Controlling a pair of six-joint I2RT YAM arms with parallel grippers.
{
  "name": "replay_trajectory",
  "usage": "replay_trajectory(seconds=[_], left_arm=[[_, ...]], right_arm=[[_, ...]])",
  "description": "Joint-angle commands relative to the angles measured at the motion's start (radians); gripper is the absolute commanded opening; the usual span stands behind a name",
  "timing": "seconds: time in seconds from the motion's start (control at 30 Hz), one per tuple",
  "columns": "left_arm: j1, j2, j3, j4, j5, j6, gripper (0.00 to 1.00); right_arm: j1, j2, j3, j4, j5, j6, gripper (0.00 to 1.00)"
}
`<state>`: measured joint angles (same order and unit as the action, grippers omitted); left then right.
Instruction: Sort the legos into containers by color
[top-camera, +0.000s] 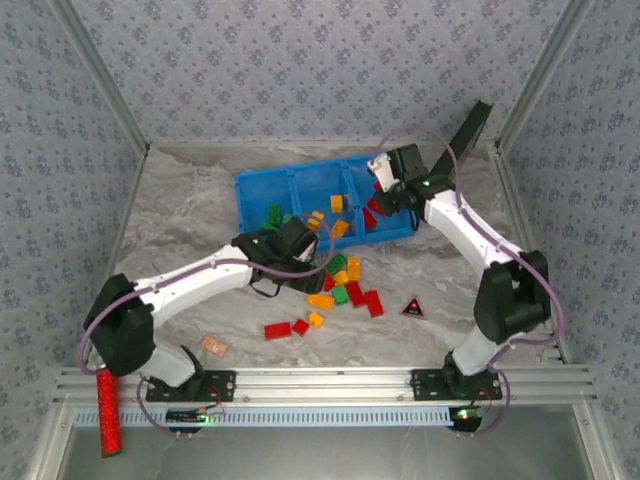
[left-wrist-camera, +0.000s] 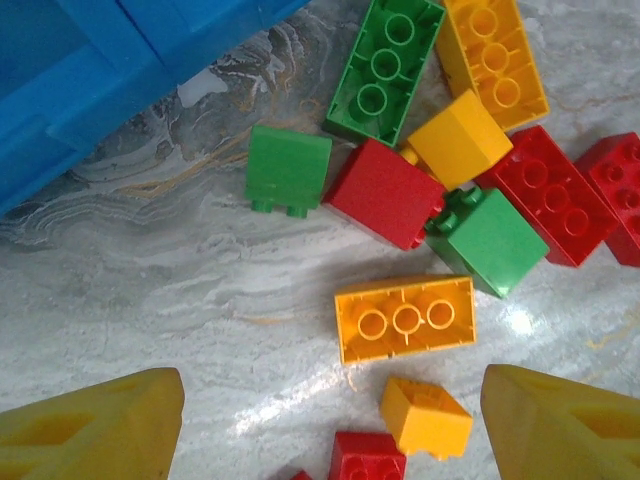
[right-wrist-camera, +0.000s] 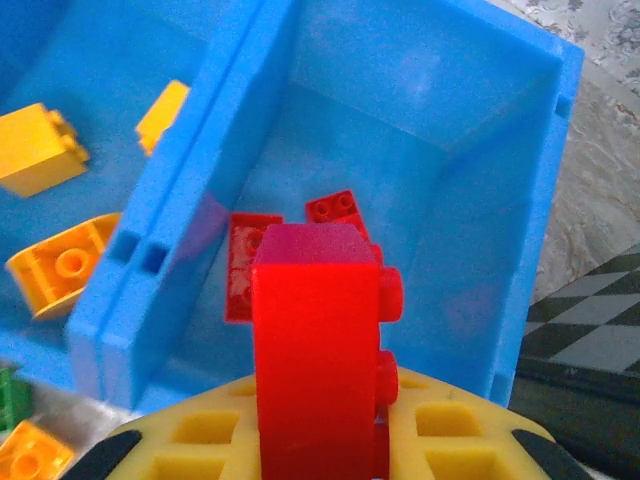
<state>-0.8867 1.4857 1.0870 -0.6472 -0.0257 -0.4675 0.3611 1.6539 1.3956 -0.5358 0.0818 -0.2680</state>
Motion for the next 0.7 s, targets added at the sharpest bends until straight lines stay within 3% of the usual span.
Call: replay_trajectory(seconds=[0.0, 0.43, 0.67], left_arm=[[-0.008, 0.051, 0.012, 0.050, -0.023, -0.056, 0.77], [0.048, 0.240, 0.089, 0.118, -0.042, -0.102, 0.73], [0.079, 0.303, 0.136, 0.127, -0.028, -0.080, 0.72]], right_arm=[[-0.006, 0.070, 0.074, -0.042, 0.060, 0.052, 0.18], [0.004, 0.244, 0.192, -0.061, 0.068, 0.061, 0.21], [0.007, 0.286, 0.204, -0.087, 0.058, 0.070, 0.27]])
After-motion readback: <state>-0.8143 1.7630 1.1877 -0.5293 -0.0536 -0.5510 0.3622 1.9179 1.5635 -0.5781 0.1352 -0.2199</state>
